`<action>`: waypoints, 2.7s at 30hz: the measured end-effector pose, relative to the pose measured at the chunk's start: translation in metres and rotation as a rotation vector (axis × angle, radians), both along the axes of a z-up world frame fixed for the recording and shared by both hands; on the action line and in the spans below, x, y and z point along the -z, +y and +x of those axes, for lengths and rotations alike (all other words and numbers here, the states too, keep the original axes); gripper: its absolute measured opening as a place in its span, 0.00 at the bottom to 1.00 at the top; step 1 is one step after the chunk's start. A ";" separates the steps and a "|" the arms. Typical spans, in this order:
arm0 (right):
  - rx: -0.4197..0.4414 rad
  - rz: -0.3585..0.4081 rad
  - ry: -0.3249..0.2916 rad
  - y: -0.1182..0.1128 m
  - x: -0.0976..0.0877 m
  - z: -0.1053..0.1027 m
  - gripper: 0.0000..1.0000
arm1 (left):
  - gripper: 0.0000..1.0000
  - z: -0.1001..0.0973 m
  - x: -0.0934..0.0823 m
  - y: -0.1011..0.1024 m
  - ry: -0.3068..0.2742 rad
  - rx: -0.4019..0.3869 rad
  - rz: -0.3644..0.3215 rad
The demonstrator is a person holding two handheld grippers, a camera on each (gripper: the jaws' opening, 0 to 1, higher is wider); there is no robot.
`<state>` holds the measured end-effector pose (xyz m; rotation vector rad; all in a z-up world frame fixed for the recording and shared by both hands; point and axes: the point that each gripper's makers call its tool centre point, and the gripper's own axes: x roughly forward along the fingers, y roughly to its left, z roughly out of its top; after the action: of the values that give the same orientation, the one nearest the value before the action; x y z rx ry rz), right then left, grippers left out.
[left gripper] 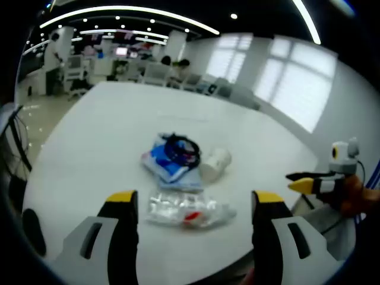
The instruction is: Arrange the tabletop items into an orderly group along one side of the table until the central work area is clear of visible clutter.
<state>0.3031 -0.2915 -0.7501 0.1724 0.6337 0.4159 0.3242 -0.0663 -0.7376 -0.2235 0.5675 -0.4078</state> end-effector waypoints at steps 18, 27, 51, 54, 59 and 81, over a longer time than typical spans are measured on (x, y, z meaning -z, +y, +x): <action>0.008 0.003 -0.001 -0.002 0.000 0.001 0.62 | 0.74 0.000 0.001 0.000 0.003 -0.002 0.006; 0.006 0.004 -0.006 0.000 -0.001 0.001 0.62 | 0.75 0.001 -0.001 0.002 -0.004 -0.010 0.001; 0.003 0.007 -0.002 -0.001 -0.001 0.000 0.62 | 0.75 0.002 -0.001 0.002 -0.008 -0.010 0.001; 0.003 0.007 -0.002 -0.001 -0.001 0.000 0.62 | 0.75 0.002 -0.001 0.002 -0.007 -0.009 0.001; 0.003 0.009 -0.001 -0.001 -0.001 0.000 0.62 | 0.75 0.001 -0.002 0.001 -0.007 -0.009 0.002; 0.006 0.000 -0.005 -0.001 -0.002 0.001 0.62 | 0.75 0.000 -0.002 -0.007 -0.008 0.036 0.016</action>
<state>0.3037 -0.2925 -0.7484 0.1736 0.6280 0.4103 0.3240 -0.0729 -0.7357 -0.1962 0.5672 -0.4385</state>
